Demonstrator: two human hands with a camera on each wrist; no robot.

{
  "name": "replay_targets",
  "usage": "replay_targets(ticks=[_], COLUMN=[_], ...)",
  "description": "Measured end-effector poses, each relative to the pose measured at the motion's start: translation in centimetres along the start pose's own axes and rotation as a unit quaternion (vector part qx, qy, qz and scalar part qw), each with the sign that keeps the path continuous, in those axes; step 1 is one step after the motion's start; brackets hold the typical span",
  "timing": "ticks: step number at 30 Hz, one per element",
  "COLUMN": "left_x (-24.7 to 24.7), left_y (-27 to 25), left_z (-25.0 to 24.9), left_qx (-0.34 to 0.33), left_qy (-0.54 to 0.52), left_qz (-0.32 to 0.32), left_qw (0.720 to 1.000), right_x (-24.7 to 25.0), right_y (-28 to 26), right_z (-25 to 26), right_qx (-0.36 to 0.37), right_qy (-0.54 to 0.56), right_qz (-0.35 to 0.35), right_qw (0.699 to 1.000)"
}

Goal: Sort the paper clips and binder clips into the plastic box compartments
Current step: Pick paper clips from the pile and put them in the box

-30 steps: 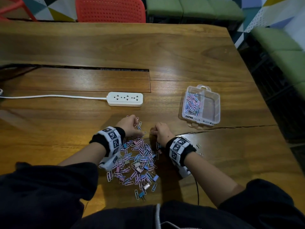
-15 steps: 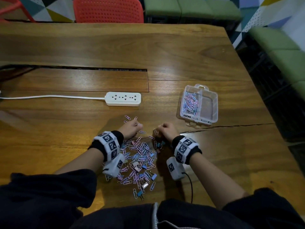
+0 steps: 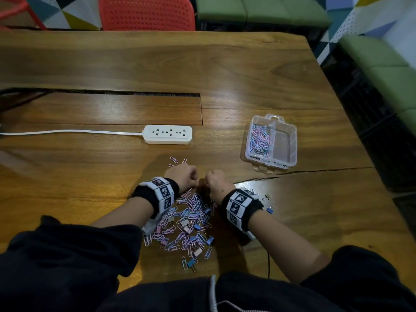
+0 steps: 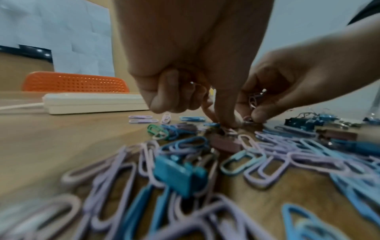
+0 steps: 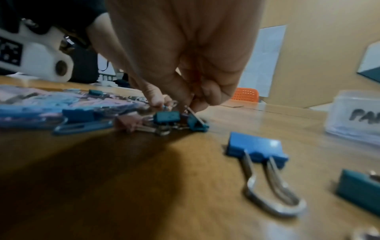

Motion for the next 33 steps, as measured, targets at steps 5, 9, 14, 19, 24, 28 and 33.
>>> replay_targets(ticks=[5, 9, 14, 19, 24, 28, 33], left_x=[-0.6, -0.9, -1.1, -0.9, 1.5, 2.6, 3.4], left_y=[0.1, 0.1, 0.2, 0.0, -0.3, 0.1, 1.9], left_z=[-0.6, -0.2, 0.0, 0.2, 2.2, 3.5, 5.0], left_qx=[-0.022, -0.027, -0.009, 0.007, 0.122, 0.162, 0.129], left_qy=[0.088, 0.099, 0.096, -0.115, -0.592, -0.634, -0.264], left_qz=[0.014, 0.027, 0.033, 0.098, 0.05, 0.029, -0.03], left_qw=[0.996, 0.994, 0.995, 0.989, 0.795, 0.755, 0.955], right_x=[0.2, 0.1, 0.0, 0.5, 0.5, 0.4, -0.3], right_y=[-0.9, -0.9, 0.3, -0.2, -0.2, -0.1, -0.1], right_z=[0.4, 0.6, -0.1, -2.6, -4.9, -4.7, -2.3], right_qx=[0.057, 0.069, -0.022, -0.114, -0.197, -0.185, -0.12], right_qy=[-0.036, -0.034, 0.037, 0.421, 0.623, 0.541, 0.312], right_qz=[-0.015, -0.018, -0.012, -0.051, -0.082, -0.046, -0.014], right_qw=[0.998, 0.997, 0.999, 0.898, 0.753, 0.819, 0.942])
Point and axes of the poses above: each hand's wrist, its own y-axis towards the middle knuckle, its own x-axis out of the back of the hand, z = x × y, the point moved 3 cm from there along y, towards the middle knuckle, and after that the axes turned 2 degrees about x, right-handed, at the moved point
